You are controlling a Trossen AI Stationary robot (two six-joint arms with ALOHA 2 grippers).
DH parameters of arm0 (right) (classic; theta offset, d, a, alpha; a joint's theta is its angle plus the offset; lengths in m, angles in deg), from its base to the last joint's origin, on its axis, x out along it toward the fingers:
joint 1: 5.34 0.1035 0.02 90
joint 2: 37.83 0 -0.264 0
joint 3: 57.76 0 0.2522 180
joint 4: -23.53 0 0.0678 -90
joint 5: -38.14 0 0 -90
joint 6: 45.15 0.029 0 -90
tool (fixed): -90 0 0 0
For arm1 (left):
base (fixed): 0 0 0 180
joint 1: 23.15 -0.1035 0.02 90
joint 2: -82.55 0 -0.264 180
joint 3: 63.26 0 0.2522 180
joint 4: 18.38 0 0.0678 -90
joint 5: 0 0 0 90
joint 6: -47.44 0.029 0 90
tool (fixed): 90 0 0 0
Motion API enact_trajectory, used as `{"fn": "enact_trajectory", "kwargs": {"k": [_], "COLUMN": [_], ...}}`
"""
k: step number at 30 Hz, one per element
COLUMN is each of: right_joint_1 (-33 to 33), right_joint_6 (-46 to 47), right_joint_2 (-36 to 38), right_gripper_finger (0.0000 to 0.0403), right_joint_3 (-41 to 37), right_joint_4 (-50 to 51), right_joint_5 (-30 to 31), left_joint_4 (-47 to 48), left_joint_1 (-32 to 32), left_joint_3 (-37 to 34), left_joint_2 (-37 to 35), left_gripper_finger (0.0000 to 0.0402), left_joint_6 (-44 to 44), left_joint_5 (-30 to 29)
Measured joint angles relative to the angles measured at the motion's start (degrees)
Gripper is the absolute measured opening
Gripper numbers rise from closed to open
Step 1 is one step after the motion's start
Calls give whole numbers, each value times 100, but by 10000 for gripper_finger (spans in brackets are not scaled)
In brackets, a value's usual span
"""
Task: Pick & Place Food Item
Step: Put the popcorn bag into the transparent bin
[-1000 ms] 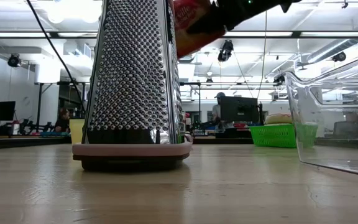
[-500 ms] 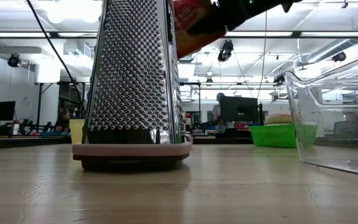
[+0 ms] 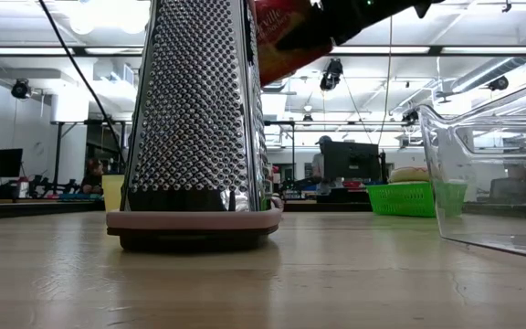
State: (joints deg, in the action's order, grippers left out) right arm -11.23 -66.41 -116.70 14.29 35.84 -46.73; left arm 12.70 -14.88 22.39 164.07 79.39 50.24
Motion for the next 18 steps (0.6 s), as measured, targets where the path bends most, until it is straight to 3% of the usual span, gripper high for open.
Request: {"fn": "enact_trajectory", "kwargs": {"k": [4, 18], "right_joint_1": [0, 0], "right_joint_6": [-17, 2], "right_joint_2": [0, 0], "right_gripper_finger": [25, 24], "right_joint_3": [0, -2], "right_joint_4": [22, 129], "right_joint_5": [-2, 0], "left_joint_4": [13, 219], "left_joint_1": [15, 4], "left_joint_3": [122, 248], "left_joint_2": [-24, -31], "left_gripper_finger": [66, 288], "left_joint_6": [-45, 281], "left_joint_5": [35, -708]}}
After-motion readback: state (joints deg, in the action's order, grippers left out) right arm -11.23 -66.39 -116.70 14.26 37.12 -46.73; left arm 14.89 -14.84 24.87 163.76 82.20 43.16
